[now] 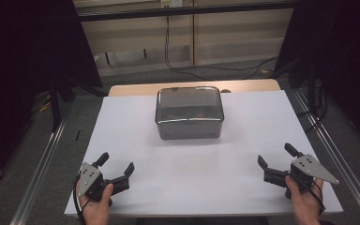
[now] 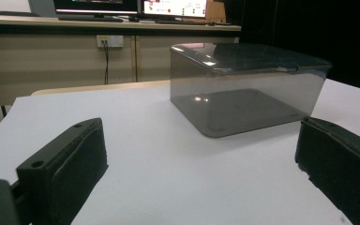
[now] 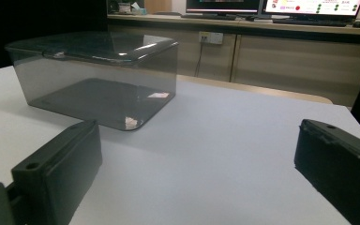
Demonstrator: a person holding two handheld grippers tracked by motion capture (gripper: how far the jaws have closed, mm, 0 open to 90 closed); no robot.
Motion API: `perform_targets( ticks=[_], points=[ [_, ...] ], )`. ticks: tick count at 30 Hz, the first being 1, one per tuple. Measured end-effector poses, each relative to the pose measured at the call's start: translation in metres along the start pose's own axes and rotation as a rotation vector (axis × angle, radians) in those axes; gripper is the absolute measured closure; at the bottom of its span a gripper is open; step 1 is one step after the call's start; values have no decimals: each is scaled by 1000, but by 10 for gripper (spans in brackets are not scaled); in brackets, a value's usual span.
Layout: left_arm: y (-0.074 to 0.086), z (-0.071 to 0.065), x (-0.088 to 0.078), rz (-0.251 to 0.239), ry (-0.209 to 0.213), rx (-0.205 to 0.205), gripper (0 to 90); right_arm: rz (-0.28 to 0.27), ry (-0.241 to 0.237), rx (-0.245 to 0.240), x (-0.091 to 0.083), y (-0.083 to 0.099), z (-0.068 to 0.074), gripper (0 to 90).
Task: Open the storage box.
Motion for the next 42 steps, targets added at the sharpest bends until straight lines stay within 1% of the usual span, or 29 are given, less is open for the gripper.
perform_targets(
  ticks=[6,10,13,14,15,19,21,24,25,27,28,30,35,36,37,38,40,41,42],
  points=[
    [0,1,0,8,-3,-4,26,1,-10,-6,1,0,1,7],
    [0,0,1,8,-5,-7,29,6,-33,-4,2,0,2,5],
    [0,0,1,8,-6,-6,29,2,-35,-7,3,0,3,5],
    [0,0,2,3,-4,-15,29,-1,-48,-8,3,0,5,0],
    [0,0,2,3,-4,-15,29,-2,-51,-6,3,0,5,0],
    [0,0,2,8,-6,-23,29,6,-56,-6,5,0,7,0],
    [1,1,2,8,-8,-27,29,8,-67,-11,8,-1,10,0],
    [1,1,2,15,-9,-23,29,15,-88,-7,13,-2,13,0],
    [1,0,2,12,-8,-31,30,23,-88,-14,14,-2,14,0],
    [1,0,2,13,-5,-29,30,29,-90,-22,15,-2,16,0],
    [1,0,3,20,4,-25,30,35,-116,-23,17,-2,19,0],
    [1,-1,3,17,-2,-26,30,33,-121,-25,19,-4,22,0],
    [2,-1,3,23,2,-22,32,32,-140,-17,23,-7,28,2],
    [1,-1,3,16,4,-27,32,33,-157,-20,25,-8,31,2],
    [1,-1,3,16,4,-27,32,33,-157,-20,25,-8,31,2],
    [0,0,2,12,1,-35,35,36,-177,-13,28,-9,34,2],
    [0,2,2,-1,4,-75,38,35,-190,-12,31,-10,37,1],
    [0,2,2,-1,4,-75,39,35,-190,-12,31,-10,37,1],
    [0,3,3,-7,-8,-89,38,35,-202,-15,35,-14,39,2]
  ],
)
Point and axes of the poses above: each handheld gripper's, and its own axes: x roughly forward along the jaws, y roughly out of its underside, z roughly to its left, the point moved 1 cm from there along x, roughly forward along the jaws, and after that the axes turned 5 degrees about -y, right-handed, at the moved point
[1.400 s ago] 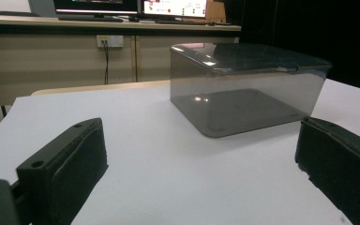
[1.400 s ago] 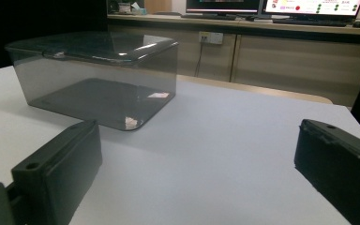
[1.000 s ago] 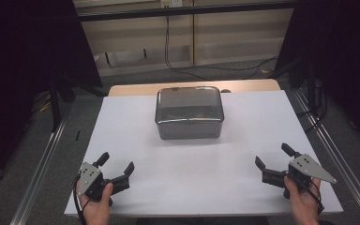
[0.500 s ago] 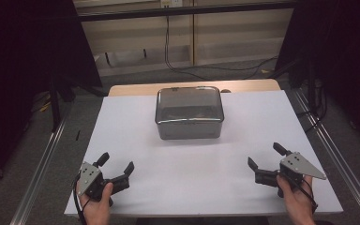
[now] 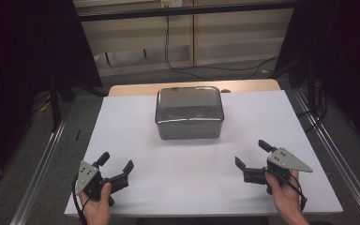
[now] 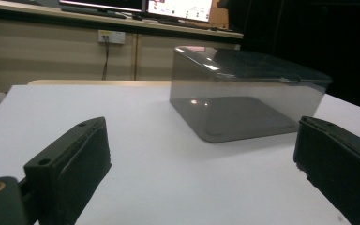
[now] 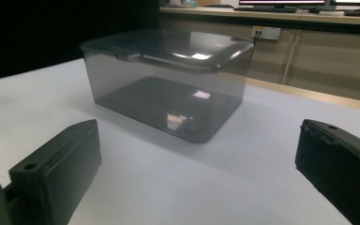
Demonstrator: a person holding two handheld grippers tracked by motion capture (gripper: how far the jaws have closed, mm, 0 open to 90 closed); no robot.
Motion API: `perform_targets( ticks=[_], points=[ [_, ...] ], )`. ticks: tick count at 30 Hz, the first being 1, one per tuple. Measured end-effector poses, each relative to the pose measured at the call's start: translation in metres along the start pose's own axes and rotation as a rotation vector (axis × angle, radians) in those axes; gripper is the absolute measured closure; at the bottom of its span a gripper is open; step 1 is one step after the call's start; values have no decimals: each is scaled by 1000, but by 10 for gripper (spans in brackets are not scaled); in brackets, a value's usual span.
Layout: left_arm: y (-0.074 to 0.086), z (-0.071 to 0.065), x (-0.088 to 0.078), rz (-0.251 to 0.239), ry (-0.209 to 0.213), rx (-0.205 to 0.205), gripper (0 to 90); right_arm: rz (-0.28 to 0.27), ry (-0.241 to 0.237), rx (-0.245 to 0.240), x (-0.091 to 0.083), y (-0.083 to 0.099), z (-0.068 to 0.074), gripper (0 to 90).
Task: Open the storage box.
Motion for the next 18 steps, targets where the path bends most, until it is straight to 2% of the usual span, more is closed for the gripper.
perform_targets(
  ticks=[3,5,6,11,12,14,18],
  points=[
    [0,1,1,5,-5,12,38,-25,-14,9,6,-8,2,2],
    [0,0,2,11,5,27,38,-30,-19,2,9,-10,3,2],
    [0,-2,2,10,19,37,38,-33,-41,20,14,-12,5,2],
    [0,-3,4,17,40,48,37,-12,-62,15,24,-10,11,2],
    [1,-4,5,18,44,48,37,-12,-68,-7,28,-10,14,2],
    [1,-5,7,25,56,52,37,-13,-71,-19,30,-12,16,1],
    [0,-5,3,16,52,72,37,-28,-93,-34,38,-19,19,0]
  ],
)
Point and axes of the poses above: each handheld gripper's, and its own axes: x roughly forward along the jaws, y roughly out of its underside, z roughly to its left, the point moved 1 cm from there along x, roughly forward along the jaws, and after that the axes turned 5 degrees about -y, right-handed, at the moved point
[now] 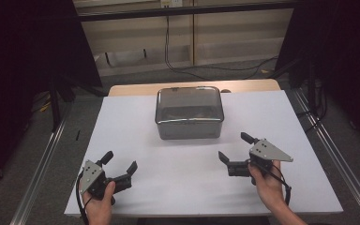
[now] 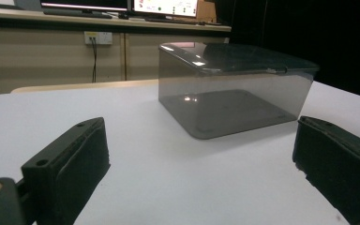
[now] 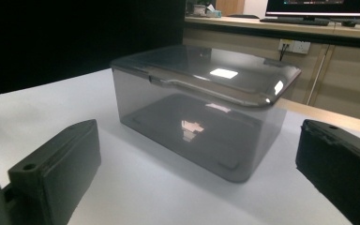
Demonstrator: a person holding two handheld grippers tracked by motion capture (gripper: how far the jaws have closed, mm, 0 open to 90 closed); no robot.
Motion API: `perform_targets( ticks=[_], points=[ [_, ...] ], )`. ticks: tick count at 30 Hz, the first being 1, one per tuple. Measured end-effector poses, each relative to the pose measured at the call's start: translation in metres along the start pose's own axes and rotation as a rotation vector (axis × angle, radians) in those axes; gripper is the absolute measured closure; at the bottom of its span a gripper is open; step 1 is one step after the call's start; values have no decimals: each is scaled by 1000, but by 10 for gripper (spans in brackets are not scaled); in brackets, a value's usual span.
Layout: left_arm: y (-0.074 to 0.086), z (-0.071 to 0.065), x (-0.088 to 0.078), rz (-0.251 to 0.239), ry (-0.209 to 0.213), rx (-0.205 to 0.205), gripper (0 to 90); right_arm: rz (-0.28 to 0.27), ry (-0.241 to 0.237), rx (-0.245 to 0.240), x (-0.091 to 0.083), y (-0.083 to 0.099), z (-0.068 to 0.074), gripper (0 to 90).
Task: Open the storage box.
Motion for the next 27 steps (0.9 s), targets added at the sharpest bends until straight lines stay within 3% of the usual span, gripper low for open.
perform_targets(
  ticks=[15,16,26,27],
  points=[
    [2,6,-3,9,-15,-22,41,-26,-9,-66,30,-18,10,0],
    [2,6,-3,17,-19,-21,40,-33,-31,-81,35,-19,12,0],
    [2,7,-3,20,-17,-16,41,-32,-27,-175,47,-30,19,0],
    [2,7,-3,21,-17,-14,41,-26,-29,-221,52,-32,23,0]
  ],
)
Point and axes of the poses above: each handheld gripper's, and its own axes: x roughly forward along the jaws, y roughly out of its underside, z roughly to its left, the point moved 1 cm from there along x, roughly forward along the jaws, and after that the axes turned 5 degrees about -y, right-handed, at the moved point
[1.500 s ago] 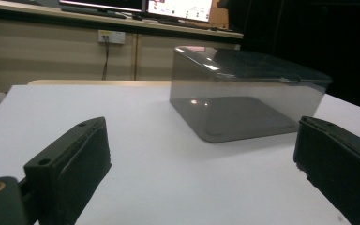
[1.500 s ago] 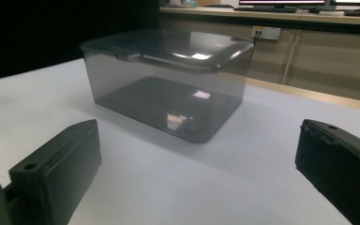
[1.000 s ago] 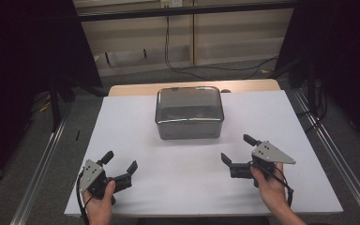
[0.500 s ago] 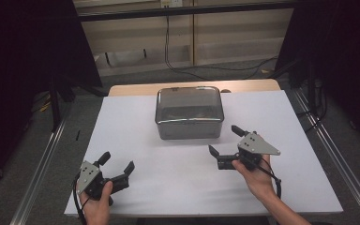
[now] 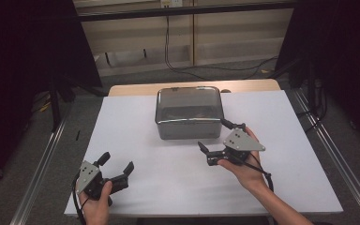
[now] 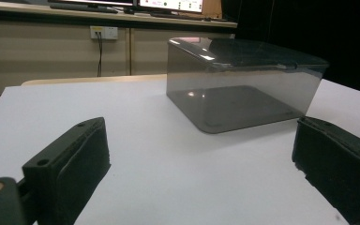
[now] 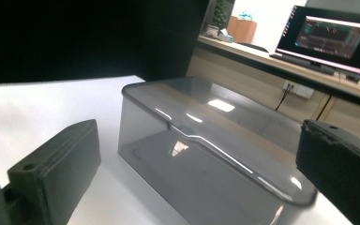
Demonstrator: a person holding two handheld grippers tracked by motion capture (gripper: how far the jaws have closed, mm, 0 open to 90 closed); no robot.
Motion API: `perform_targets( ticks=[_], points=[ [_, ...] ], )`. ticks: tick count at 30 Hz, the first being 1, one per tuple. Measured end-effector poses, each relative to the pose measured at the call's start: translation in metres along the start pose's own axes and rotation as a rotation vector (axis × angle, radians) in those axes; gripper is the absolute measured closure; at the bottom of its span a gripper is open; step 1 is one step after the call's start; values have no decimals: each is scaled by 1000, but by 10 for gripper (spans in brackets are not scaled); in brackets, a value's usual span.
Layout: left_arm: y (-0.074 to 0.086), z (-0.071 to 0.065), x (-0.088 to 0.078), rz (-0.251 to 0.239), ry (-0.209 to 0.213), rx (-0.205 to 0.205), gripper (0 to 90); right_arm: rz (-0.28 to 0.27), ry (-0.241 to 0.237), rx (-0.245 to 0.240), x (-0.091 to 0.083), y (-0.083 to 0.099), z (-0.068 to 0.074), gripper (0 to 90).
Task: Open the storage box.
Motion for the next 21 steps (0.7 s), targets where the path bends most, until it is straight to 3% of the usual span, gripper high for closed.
perform_targets(
  ticks=[7,8,11,14,15,17,21],
  points=[
    [0,0,2,-5,5,1,41,49,13,-120,15,-3,4,5],
    [0,0,2,-6,5,-2,41,49,13,-120,15,-3,4,5],
    [0,-1,2,0,7,5,40,77,24,-218,25,-2,5,29],
    [0,-2,2,-3,9,7,40,92,25,-246,30,1,5,35],
    [0,-2,1,1,14,9,40,108,44,-305,35,4,5,50],
    [1,-2,1,2,14,12,40,112,51,-331,37,5,5,54],
    [1,-4,1,1,17,14,40,107,96,-442,44,5,7,88]
  ],
)
Point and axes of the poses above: each handheld gripper's, and its own axes: x roughly forward along the jaws, y roughly out of its underside, z roughly to its left, the point moved 1 cm from there along x, roughly forward along the jaws, and after that the axes turned 5 degrees about -y, right-handed, at the moved point
